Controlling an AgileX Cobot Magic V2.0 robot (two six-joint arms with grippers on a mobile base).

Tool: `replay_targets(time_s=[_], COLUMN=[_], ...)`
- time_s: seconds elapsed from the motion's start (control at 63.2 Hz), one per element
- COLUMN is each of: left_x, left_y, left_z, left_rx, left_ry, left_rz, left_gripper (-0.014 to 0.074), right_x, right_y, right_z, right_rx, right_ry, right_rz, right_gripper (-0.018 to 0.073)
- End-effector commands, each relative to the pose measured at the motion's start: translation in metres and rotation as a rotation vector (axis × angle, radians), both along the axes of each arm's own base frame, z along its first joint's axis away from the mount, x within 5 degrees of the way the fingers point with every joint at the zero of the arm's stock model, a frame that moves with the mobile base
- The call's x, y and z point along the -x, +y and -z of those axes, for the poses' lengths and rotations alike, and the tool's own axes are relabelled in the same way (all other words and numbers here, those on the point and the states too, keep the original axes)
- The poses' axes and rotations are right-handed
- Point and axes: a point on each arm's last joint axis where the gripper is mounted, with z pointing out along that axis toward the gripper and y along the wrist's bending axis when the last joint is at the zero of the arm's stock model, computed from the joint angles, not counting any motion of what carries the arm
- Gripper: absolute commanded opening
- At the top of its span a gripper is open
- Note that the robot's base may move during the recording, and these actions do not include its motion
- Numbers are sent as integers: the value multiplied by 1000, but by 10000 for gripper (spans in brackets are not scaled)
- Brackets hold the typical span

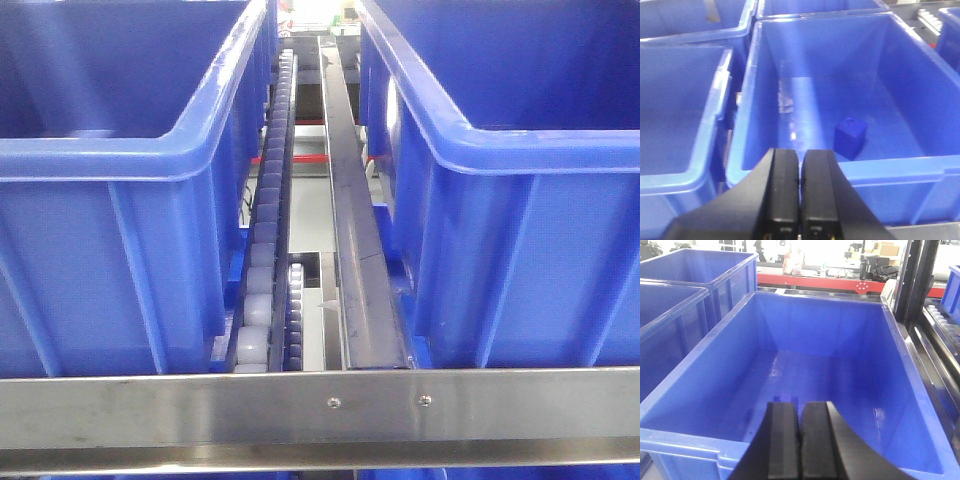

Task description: Pick and sort blue part to right shelf

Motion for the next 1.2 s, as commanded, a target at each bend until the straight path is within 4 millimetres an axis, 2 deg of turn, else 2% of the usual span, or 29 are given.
replay_targets(time_s=[0.0,0.079,0.19,0.348,0.475,0.586,1.187], left_x=[2,-5,-26,-60,-73,-78,-78], left_y=[-3,-10,-18,-21,-22,-23,-23], left_z=[-17,-14,7,65,101,123,123], left_rx=[14,25,73,111,110,112,120], left_ry=[-156,-206,-274,-310,-297,-329,-312], left_rz=[-4,-37,-59,-30,-12,-2,-5], left_gripper=[124,124,124,124,124,124,124], right_x=[8,8,8,7,7,7,7], right_y=[-1,-1,-1,-1,-1,-1,-1], right_z=[-16,-16,-16,-16,-16,-16,-16], right_rx=[-6,-6,-6,-6,-5,-5,-5], right_ry=[-139,-139,-139,-137,-136,-136,-136], right_rz=[-2,-2,-2,-2,-2,-2,-2], right_gripper=[89,89,89,89,89,89,89])
